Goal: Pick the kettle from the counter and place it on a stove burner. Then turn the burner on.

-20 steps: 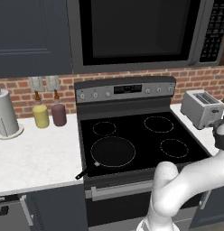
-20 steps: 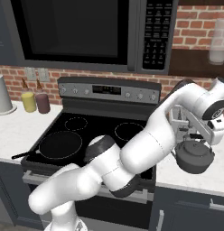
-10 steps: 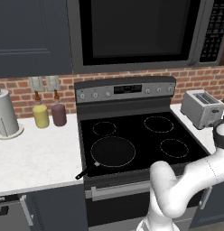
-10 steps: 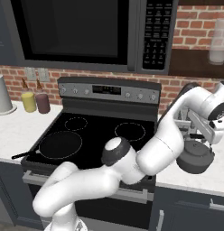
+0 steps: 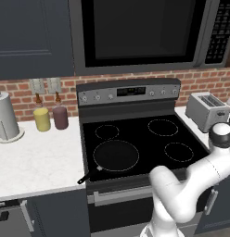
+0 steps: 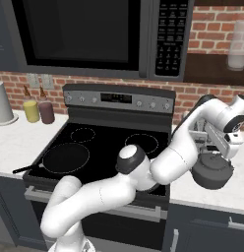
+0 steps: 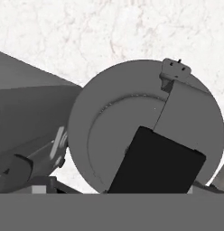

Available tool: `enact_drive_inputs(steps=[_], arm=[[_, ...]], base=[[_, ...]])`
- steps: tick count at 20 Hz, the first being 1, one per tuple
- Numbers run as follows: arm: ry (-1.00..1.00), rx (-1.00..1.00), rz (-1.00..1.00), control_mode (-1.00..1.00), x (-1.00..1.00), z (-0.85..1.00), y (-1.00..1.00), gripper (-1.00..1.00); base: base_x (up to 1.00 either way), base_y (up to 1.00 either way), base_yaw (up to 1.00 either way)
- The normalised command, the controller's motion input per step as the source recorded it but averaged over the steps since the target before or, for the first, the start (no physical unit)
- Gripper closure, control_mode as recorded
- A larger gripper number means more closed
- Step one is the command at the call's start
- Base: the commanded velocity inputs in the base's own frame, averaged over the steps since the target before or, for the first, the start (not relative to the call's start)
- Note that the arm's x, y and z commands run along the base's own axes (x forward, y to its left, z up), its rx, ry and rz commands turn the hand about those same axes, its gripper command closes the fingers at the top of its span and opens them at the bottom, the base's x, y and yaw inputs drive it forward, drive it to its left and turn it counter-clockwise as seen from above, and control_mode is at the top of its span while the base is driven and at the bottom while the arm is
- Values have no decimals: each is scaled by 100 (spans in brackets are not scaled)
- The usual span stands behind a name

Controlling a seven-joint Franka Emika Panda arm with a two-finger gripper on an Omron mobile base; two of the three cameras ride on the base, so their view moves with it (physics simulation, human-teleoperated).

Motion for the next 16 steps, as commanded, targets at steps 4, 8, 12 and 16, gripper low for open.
enact_drive_inputs(steps=[4,8,12,16], arm=[[0,0,-3,-100,10,-13,0,100],[0,0,0,-100,0,0,0,100],[-2,0,0,-100,-2,1,0,100],[-13,3,0,-100,-23,11,0,100]], base=[[0,0,0],[0,0,0],[0,0,0],[0,0,0]])
